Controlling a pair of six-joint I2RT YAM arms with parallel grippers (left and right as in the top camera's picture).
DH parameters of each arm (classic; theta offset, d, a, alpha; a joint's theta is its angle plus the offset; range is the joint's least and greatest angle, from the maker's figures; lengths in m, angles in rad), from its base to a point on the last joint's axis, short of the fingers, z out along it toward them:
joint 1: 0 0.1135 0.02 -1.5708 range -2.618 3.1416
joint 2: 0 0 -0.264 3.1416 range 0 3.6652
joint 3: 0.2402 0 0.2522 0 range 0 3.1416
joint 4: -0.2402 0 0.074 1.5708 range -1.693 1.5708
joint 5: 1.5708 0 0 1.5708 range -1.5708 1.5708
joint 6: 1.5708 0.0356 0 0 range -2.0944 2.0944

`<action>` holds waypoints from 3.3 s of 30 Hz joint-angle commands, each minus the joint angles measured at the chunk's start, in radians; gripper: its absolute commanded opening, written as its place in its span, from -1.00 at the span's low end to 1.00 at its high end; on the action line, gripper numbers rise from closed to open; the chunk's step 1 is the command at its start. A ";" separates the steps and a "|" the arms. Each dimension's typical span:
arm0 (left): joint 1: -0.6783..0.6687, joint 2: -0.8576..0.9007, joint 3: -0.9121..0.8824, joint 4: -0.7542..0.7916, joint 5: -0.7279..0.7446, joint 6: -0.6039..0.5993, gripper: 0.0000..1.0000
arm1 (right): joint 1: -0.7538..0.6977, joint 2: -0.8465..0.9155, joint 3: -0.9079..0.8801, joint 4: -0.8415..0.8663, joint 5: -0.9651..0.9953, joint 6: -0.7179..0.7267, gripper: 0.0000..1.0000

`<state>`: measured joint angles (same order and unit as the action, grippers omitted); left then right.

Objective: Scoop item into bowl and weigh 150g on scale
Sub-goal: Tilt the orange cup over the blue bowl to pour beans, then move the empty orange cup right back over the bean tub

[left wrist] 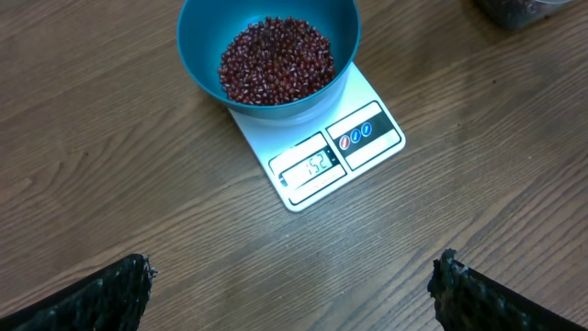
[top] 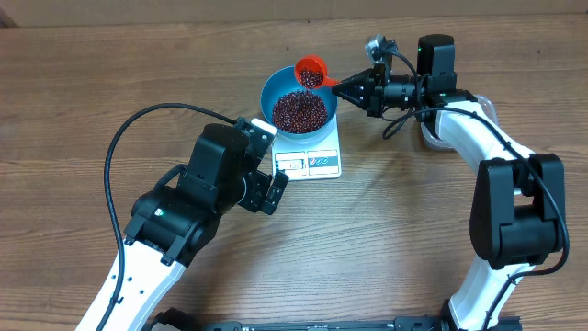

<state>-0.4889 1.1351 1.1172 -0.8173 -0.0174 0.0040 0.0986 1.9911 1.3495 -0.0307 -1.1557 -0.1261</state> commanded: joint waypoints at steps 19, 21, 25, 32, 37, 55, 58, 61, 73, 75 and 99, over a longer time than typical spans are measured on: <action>0.006 -0.010 0.013 0.002 0.014 0.016 0.99 | -0.004 0.008 0.018 0.027 -0.012 0.073 -0.92; 0.006 -0.010 0.013 0.002 0.014 0.016 0.99 | -0.005 0.008 0.018 0.027 -0.012 0.073 -0.92; 0.006 -0.010 0.013 0.002 0.014 0.016 0.99 | -0.010 0.008 0.018 0.027 -0.019 0.077 -0.92; 0.006 -0.009 0.013 0.002 0.014 0.016 0.99 | -0.053 0.008 0.018 0.027 -0.042 0.209 -0.92; 0.006 -0.010 0.013 0.002 0.014 0.016 0.99 | -0.109 0.008 0.018 0.027 -0.124 0.314 -0.92; 0.006 -0.010 0.013 0.002 0.014 0.016 0.99 | -0.262 -0.160 0.018 -0.387 0.120 0.195 -0.92; 0.006 -0.010 0.013 0.002 0.014 0.016 0.99 | -0.270 -0.179 0.018 -0.399 0.117 0.196 -0.92; 0.006 -0.010 0.013 0.002 0.014 0.016 0.99 | -0.286 -0.181 0.018 -0.428 0.106 0.196 -0.92; 0.006 -0.010 0.013 0.002 0.014 0.016 0.99 | -0.423 -0.181 0.018 -0.565 0.086 0.141 -0.92; 0.006 -0.009 0.013 0.002 0.014 0.016 0.99 | -0.449 -0.181 0.018 -0.602 0.086 0.097 -0.92; 0.006 -0.009 0.013 0.002 0.014 0.016 0.99 | -0.537 -0.299 0.018 -0.826 0.357 -0.003 -0.92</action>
<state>-0.4889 1.1351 1.1172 -0.8165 -0.0177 0.0040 -0.4370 1.7260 1.3540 -0.8455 -0.8677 -0.1276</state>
